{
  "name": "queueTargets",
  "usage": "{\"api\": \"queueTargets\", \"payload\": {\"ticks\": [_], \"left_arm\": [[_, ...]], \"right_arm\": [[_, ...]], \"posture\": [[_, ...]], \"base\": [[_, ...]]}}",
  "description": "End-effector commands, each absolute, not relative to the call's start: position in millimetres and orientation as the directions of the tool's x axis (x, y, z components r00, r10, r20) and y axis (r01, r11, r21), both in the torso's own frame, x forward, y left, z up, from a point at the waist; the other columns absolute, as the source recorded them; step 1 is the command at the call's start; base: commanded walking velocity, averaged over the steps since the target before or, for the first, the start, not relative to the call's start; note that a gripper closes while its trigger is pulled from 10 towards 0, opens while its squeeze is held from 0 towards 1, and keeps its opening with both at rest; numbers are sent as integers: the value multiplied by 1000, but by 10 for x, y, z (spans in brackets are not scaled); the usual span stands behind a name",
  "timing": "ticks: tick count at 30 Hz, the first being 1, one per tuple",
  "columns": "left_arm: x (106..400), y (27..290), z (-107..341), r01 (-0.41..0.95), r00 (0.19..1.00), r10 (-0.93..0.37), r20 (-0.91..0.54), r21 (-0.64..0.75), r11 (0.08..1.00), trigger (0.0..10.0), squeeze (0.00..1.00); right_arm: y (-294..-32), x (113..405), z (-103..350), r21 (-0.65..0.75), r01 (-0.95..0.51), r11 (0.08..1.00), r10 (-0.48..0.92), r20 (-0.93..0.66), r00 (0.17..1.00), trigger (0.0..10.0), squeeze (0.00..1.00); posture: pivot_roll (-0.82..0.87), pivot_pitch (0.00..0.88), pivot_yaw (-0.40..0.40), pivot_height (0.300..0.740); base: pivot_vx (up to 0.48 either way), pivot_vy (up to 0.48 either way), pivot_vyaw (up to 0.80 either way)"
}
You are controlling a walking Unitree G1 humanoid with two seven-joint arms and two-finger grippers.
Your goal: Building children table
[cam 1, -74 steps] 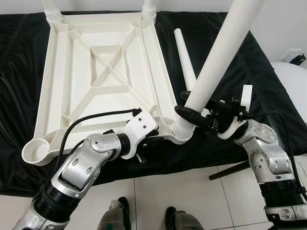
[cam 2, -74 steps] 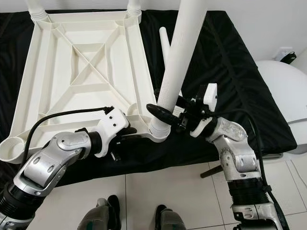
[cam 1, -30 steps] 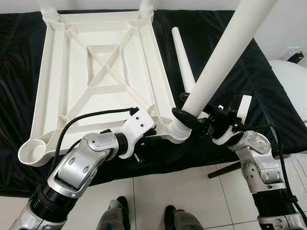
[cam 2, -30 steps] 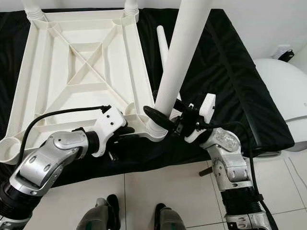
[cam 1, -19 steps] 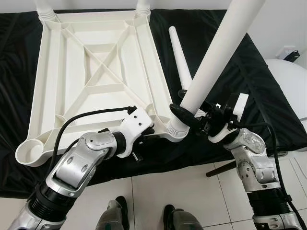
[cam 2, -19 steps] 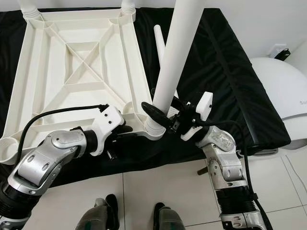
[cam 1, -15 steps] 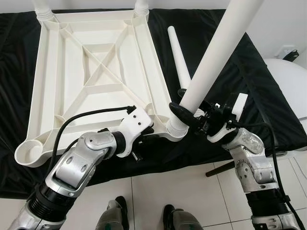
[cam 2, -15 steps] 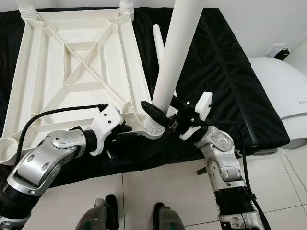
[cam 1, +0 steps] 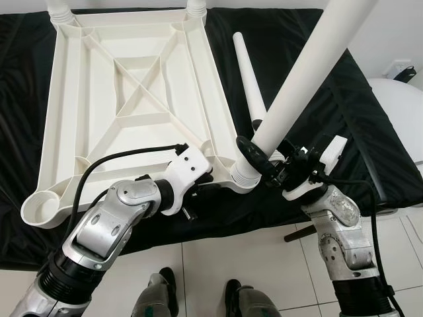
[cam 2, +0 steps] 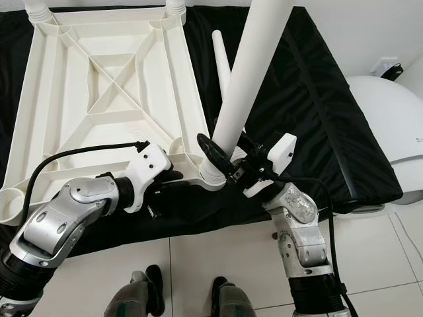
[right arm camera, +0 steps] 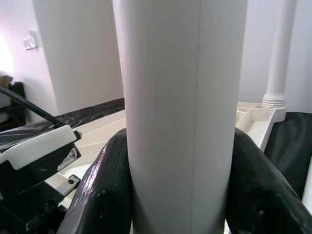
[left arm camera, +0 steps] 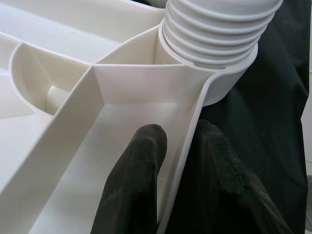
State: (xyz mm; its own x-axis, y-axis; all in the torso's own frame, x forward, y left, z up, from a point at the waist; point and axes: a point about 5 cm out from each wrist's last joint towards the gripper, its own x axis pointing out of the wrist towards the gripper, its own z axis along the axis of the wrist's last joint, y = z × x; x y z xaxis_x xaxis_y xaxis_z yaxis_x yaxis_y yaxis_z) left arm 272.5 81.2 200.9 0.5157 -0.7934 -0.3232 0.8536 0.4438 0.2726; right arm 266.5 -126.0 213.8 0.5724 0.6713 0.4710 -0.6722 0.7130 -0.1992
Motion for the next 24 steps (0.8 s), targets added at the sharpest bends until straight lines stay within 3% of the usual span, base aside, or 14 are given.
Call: {"api": "queueTargets", "payload": {"ticks": [1,24], "left_arm": [[2618,664,2192,880,440,-862,-250,309,360,10000,0],[2647,643,2233,872,455,-861,-229,311,378,10000,0]], "right_arm": [[-1282,2690,1496,-35,-647,762,638,209,741,10000,0],[-1047,2593,1557,-52,-485,873,479,276,833,10000,0]], "posture": [[-30,332,-15,740],[-31,331,-18,740]], "base": [[0,0,0],[0,0,0]]}}
